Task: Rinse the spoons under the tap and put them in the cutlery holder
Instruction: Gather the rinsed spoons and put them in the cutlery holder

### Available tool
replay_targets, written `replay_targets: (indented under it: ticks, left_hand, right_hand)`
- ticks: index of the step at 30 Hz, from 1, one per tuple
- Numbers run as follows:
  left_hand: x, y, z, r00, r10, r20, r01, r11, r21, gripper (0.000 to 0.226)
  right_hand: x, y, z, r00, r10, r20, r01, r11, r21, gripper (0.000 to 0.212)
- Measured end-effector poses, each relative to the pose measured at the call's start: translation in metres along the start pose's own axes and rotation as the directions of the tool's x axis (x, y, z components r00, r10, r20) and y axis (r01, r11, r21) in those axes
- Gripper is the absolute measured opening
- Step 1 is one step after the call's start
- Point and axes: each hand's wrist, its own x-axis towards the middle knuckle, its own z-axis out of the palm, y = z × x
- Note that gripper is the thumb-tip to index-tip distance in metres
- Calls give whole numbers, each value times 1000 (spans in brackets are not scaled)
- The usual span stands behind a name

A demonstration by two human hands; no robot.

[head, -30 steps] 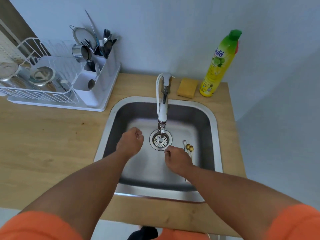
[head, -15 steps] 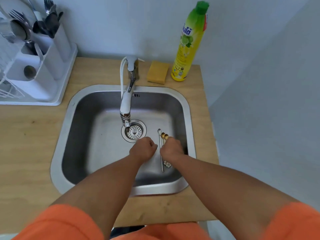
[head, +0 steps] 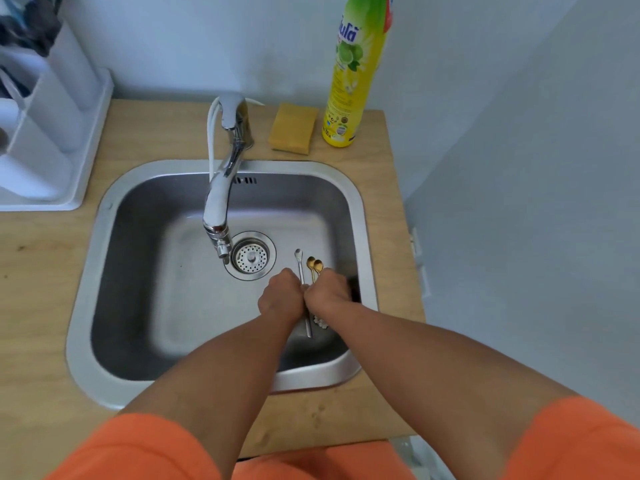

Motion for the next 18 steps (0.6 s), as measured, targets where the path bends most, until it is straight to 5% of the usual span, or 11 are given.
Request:
replay_targets:
  ticks: [7,13,18]
  left_hand:
    - [1,-13,-5,993,-119,12,119,991,-62,13]
    - [6,-13,-7,987,-49,150,54,998,-29,15]
    - [2,-37,-30,990,-108,89,123,975,-185,28]
  right_hand:
    - [6,-3,8,1000,-21,18,23,995,-101,20]
    - [13,-7,11,999,-31,-22,27,990,-140,5]
    - [17,-10,14,998,-51,-28,45,979,-198,23]
